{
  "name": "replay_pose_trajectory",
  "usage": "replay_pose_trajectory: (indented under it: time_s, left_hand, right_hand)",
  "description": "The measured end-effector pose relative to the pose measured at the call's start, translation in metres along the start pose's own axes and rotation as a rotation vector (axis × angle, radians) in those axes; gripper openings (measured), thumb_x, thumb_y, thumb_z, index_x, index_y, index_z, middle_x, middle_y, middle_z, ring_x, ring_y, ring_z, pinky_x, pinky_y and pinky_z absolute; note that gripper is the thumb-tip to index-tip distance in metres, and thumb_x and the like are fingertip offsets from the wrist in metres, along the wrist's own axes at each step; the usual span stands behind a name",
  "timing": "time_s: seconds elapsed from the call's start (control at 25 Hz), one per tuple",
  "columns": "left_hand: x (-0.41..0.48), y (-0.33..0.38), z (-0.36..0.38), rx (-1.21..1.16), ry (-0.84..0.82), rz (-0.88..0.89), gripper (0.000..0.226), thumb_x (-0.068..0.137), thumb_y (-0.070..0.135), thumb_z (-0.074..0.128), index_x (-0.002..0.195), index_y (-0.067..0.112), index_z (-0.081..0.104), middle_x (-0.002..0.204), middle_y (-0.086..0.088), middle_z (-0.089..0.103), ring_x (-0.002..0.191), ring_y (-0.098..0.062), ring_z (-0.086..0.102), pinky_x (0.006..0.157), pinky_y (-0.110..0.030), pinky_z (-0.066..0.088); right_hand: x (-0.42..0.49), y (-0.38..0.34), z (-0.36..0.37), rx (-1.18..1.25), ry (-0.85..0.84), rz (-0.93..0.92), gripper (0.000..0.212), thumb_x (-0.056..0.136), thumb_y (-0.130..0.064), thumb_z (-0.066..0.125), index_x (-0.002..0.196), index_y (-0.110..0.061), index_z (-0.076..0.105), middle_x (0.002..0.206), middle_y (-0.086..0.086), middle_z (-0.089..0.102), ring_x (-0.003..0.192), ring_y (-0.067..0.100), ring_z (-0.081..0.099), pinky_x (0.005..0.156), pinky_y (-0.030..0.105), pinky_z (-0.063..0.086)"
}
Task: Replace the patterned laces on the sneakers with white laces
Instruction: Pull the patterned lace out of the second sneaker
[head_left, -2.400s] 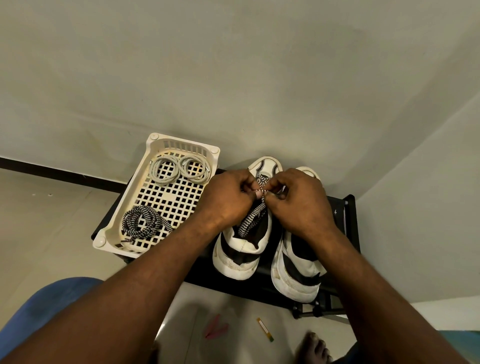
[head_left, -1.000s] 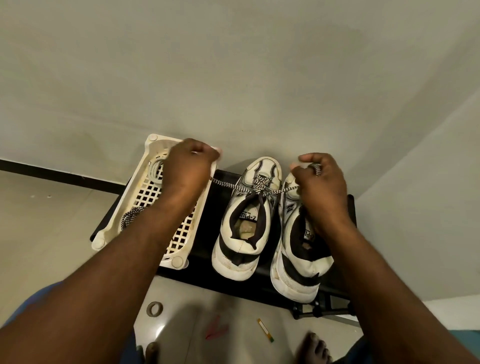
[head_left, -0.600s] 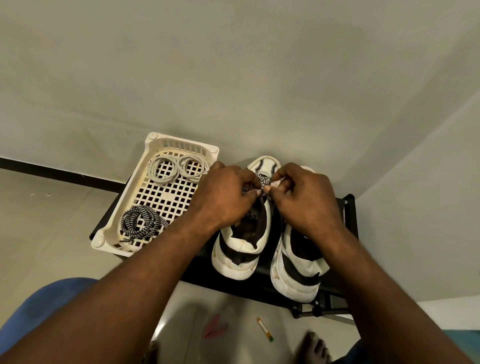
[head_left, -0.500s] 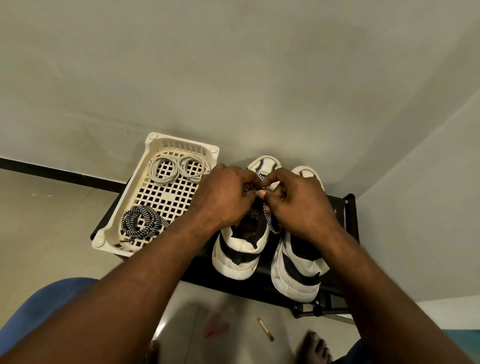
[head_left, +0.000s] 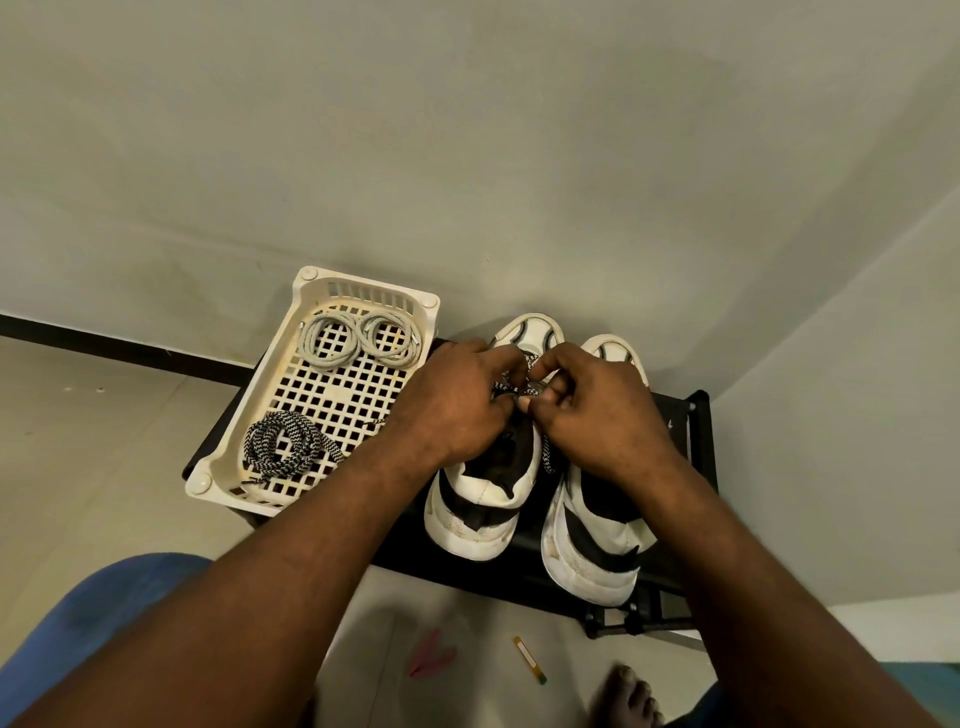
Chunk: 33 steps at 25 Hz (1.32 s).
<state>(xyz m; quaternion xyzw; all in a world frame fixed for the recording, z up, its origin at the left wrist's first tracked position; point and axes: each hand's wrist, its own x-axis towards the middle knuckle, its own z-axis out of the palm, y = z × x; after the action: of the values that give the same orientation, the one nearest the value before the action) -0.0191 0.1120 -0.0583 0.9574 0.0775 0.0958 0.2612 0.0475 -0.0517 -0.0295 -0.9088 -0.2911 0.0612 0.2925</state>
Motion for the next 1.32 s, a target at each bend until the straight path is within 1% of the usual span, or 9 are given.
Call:
replay_pose_trajectory:
  time_s: [0.16,0.32,0.48,0.72,0.8,0.96,1.08,1.2,1.32]
  left_hand:
    - [0.001,0.002,0.0,-0.12,-0.001,-0.069,0.021,0.089,0.025,0.069,0.109,0.032,0.068,0.103,0.003,0.061,0.101,-0.019,0.059,0.081,-0.033,0.045]
    - [-0.002,0.007,-0.001,-0.02,0.06,-0.04,0.023,0.091,0.027,0.067,0.114,0.029,0.067,0.105,0.004,0.063,0.096,-0.02,0.061,0.077,-0.033,0.047]
    - [-0.004,0.013,-0.002,0.05,0.148,-0.062,0.01,0.092,0.032,0.066,0.1,0.034,0.061,0.095,0.008,0.068,0.087,-0.018,0.064,0.072,-0.032,0.045]
    - [0.005,0.001,-0.006,-0.617,0.167,-0.571,0.002,0.084,0.026,0.067,0.084,0.024,0.067,0.087,0.005,0.073,0.09,-0.023,0.069,0.088,-0.045,0.056]
    - [0.005,0.005,-0.01,-0.6,0.095,-0.49,0.008,0.087,0.019,0.063,0.092,0.025,0.067,0.089,0.003,0.07,0.089,-0.023,0.068,0.081,-0.039,0.056]
    - [0.0,0.008,-0.016,-0.055,0.046,-0.031,0.025,0.084,0.027,0.064,0.108,0.034,0.067,0.109,0.007,0.061,0.095,-0.017,0.06,0.078,-0.034,0.051]
    - [0.0,0.006,-0.015,0.186,0.076,0.104,0.021,0.09,0.034,0.066,0.111,0.03,0.066,0.115,0.005,0.062,0.103,-0.023,0.061,0.078,-0.041,0.054]
    - [0.001,0.011,-0.011,0.217,0.109,0.091,0.013,0.092,0.03,0.066,0.105,0.029,0.066,0.104,0.006,0.065,0.092,-0.023,0.063,0.069,-0.035,0.048]
    - [0.004,0.01,-0.01,-0.251,0.17,-0.273,0.008,0.094,0.023,0.07,0.089,0.028,0.067,0.089,0.008,0.07,0.082,-0.015,0.067,0.067,-0.027,0.045]
  right_hand:
    - [0.001,0.0,-0.003,-0.012,-0.017,-0.003,0.034,0.081,-0.041,0.086,0.108,-0.035,0.065,0.075,-0.012,0.069,0.071,0.003,0.064,0.071,0.031,0.055]
    - [-0.001,-0.001,0.006,-0.131,-0.023,-0.058,0.048,0.078,-0.044,0.083,0.119,-0.035,0.059,0.08,-0.011,0.063,0.076,0.01,0.062,0.071,0.035,0.054]
    - [0.001,0.001,0.011,-0.14,0.005,-0.043,0.049,0.078,-0.046,0.079,0.121,-0.034,0.058,0.083,-0.012,0.065,0.079,0.013,0.065,0.075,0.037,0.057]
    - [0.001,0.002,0.013,-0.145,-0.016,-0.01,0.053,0.077,-0.055,0.082,0.12,-0.036,0.057,0.083,-0.011,0.067,0.082,0.013,0.065,0.075,0.035,0.055]
    - [0.002,0.003,0.012,-0.155,-0.015,-0.006,0.053,0.078,-0.054,0.081,0.121,-0.035,0.057,0.083,-0.01,0.067,0.082,0.014,0.066,0.075,0.035,0.055]
    - [0.004,0.006,0.014,-0.144,-0.007,-0.007,0.051,0.078,-0.044,0.077,0.123,-0.032,0.056,0.083,-0.008,0.068,0.083,0.018,0.067,0.075,0.035,0.055]
    - [0.003,0.006,0.015,-0.143,-0.011,0.002,0.056,0.077,-0.05,0.078,0.125,-0.033,0.055,0.085,-0.007,0.069,0.082,0.017,0.067,0.075,0.035,0.055]
    - [0.003,0.007,0.014,-0.127,-0.017,0.025,0.057,0.076,-0.053,0.081,0.124,-0.034,0.056,0.085,-0.008,0.069,0.083,0.017,0.067,0.077,0.035,0.055]
    - [0.003,0.006,0.012,-0.102,-0.029,0.052,0.058,0.075,-0.054,0.083,0.123,-0.034,0.056,0.082,-0.009,0.068,0.083,0.015,0.067,0.078,0.036,0.056]
